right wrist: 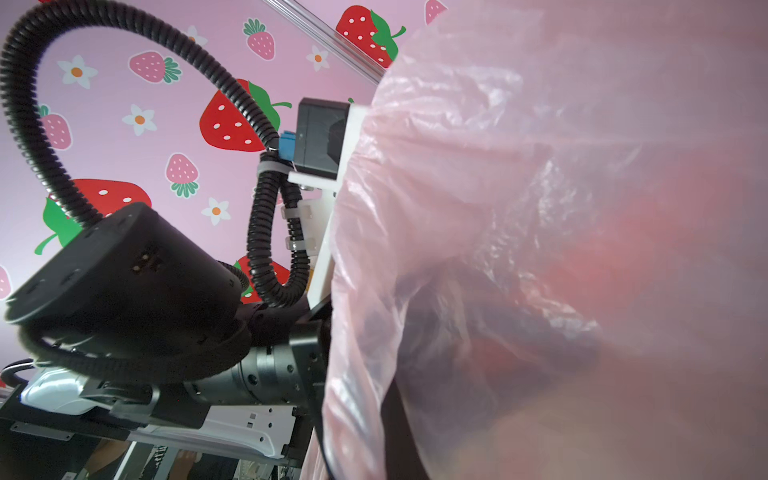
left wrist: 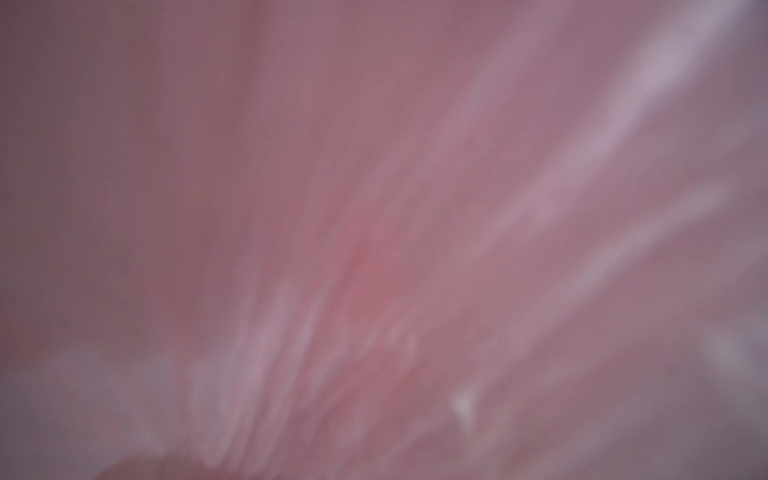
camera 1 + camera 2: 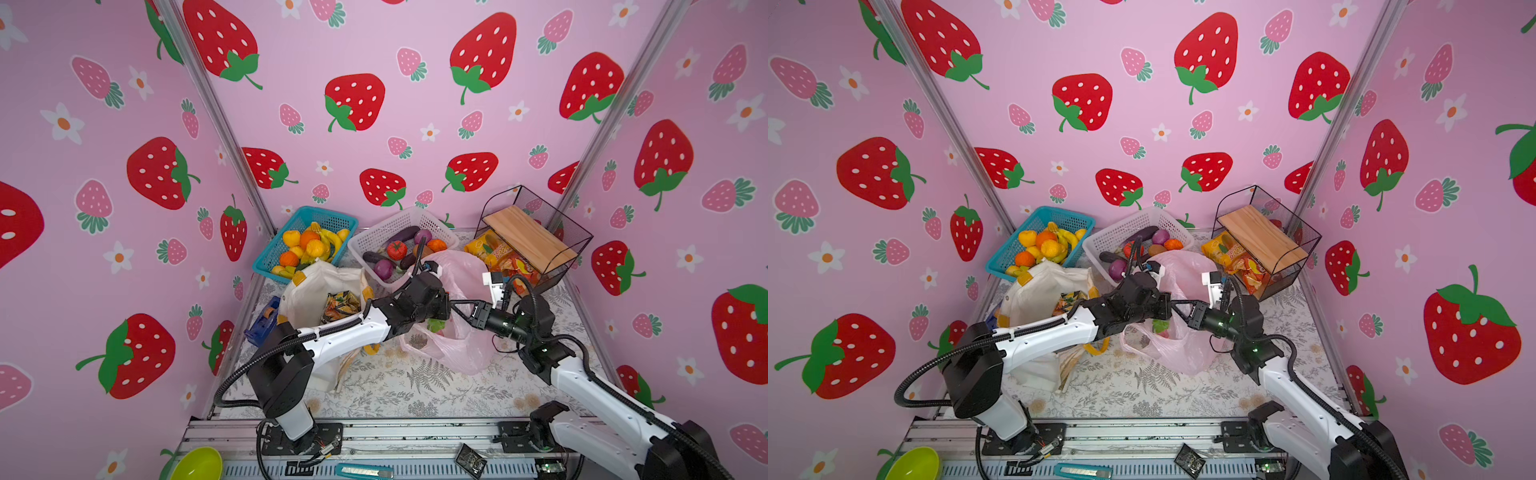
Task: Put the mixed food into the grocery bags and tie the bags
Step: 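Open the left gripper to drop the carrot into the bag and withdraw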
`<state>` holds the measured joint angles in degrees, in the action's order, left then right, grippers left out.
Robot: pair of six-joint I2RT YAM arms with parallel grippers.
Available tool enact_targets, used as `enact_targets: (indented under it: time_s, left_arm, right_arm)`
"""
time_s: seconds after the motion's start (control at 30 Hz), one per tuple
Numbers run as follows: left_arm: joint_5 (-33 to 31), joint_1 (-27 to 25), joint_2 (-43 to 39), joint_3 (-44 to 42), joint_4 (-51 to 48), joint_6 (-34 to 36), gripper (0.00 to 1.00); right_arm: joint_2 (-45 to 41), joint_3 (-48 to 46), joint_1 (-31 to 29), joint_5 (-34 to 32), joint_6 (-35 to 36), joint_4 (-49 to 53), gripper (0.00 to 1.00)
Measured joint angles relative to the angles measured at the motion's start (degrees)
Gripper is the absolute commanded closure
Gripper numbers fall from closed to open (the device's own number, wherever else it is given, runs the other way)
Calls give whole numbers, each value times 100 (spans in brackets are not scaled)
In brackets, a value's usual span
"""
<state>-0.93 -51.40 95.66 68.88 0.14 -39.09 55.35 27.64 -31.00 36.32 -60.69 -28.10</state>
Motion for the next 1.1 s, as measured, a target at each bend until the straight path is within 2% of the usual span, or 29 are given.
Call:
enact_targets:
  time_s: [0.13,0.23,0.47,0.6,0.87,0.97,1.1]
  left_arm:
    - [55,52,125,2,111,-229,40]
    - [118,50,140,0,66,-221,33]
    - [420,37,-2,0,-179,205,31]
    - [861,63,-557,0,-369,715,31]
    - [1775,199,-1650,7,-487,1725,32]
    - [1646,442,-1821,17,-592,1814,31]
    - [892,1152,-1543,555,-1294,1860,28]
  right_arm:
    - [0,0,50,-181,-101,-70,100]
    - [-13,0,116,-199,-122,-157,100]
    - [-26,-7,568,-133,-55,-79,100]
    - [-35,22,962,-457,535,623,100]
    - [50,525,1019,-1322,1989,2144,100]
    - [48,750,1049,-1626,2385,2479,100]
    - [48,831,1067,-1801,2682,2627,100]
